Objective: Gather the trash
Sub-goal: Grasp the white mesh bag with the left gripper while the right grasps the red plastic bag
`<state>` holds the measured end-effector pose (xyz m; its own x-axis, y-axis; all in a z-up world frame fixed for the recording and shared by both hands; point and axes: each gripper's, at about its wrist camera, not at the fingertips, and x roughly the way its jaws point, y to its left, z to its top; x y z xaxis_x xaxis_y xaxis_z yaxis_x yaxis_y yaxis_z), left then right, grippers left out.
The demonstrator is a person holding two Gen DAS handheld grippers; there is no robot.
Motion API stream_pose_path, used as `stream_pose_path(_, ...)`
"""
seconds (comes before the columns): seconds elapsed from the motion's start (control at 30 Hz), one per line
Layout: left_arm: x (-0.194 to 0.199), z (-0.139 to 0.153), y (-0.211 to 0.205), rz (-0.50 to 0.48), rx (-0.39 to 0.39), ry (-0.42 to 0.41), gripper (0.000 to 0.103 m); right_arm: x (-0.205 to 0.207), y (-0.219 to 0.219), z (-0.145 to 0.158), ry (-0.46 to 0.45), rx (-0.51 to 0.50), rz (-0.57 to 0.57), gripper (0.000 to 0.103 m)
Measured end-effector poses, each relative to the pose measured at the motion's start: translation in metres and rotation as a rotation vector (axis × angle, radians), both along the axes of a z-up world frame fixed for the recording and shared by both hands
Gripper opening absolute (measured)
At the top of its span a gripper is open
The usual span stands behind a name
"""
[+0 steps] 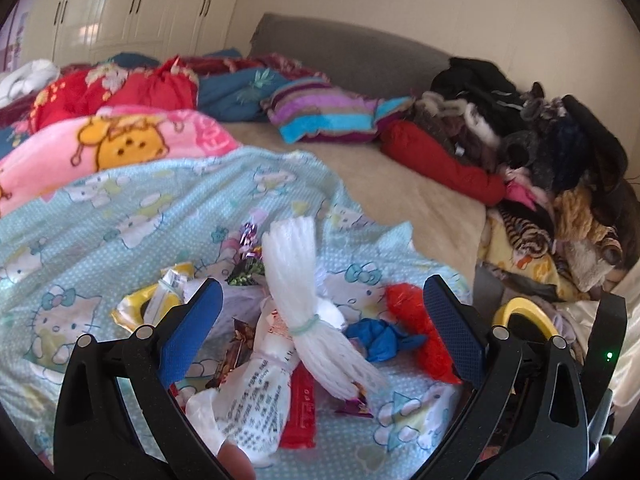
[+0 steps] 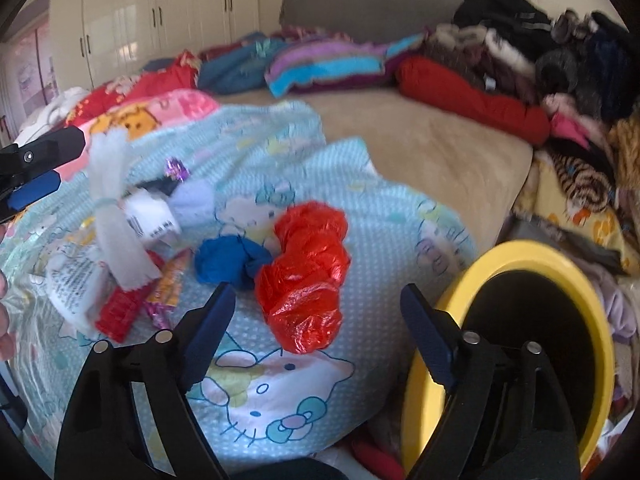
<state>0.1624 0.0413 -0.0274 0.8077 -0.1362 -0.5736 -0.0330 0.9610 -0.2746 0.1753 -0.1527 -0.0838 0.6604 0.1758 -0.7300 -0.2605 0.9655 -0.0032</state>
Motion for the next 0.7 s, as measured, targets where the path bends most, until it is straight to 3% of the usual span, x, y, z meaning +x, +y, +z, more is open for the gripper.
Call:
stream_pose_path(0.13,0.017,-0.013,0.008,0.023,-0.032,0.052,0.087,0.018,0.011,-0.019,0.082,-0.011,0.01,0.065)
stream_pose_path(0.2,0.023,-0.018,0.008,0.027,-0.042,0.074,0.08,0.025,0.017,-0.029,0.127,-0.017,0.021,0.042)
stream_pose_path(0.3,0.028,-0.023,0.011,0.027,-0.053,0.092,0.063,0.025,0.017,-0.033,0.142,0.014,0.015,0.029)
stream_pose_path(0.37,0.03,-0.025,0.01,0.032,-0.045,0.096,0.05,0.02,0.013,-0.031,0.129,0.053,0.024,0.024)
stream_pose_path(0.43,0.03,-0.026,0.01,0.036,-0.037,0.102,0.026,0.014,0.01,-0.027,0.113,0.088,0.028,0.021)
stream_pose_path(0.47,0.031,-0.026,0.01,0.035,-0.036,0.105,0.02,0.011,0.008,-0.024,0.102,0.104,0.031,0.02)
stream_pose_path(0.53,0.028,-0.025,0.01,0.032,-0.045,0.097,0.015,0.002,0.005,-0.016,0.067,0.133,0.034,0.019)
stream_pose_path(0.7,0.007,-0.001,0.004,0.01,-0.074,-0.014,0.014,-0.014,-0.007,0.006,0.008,0.175,0.031,0.019)
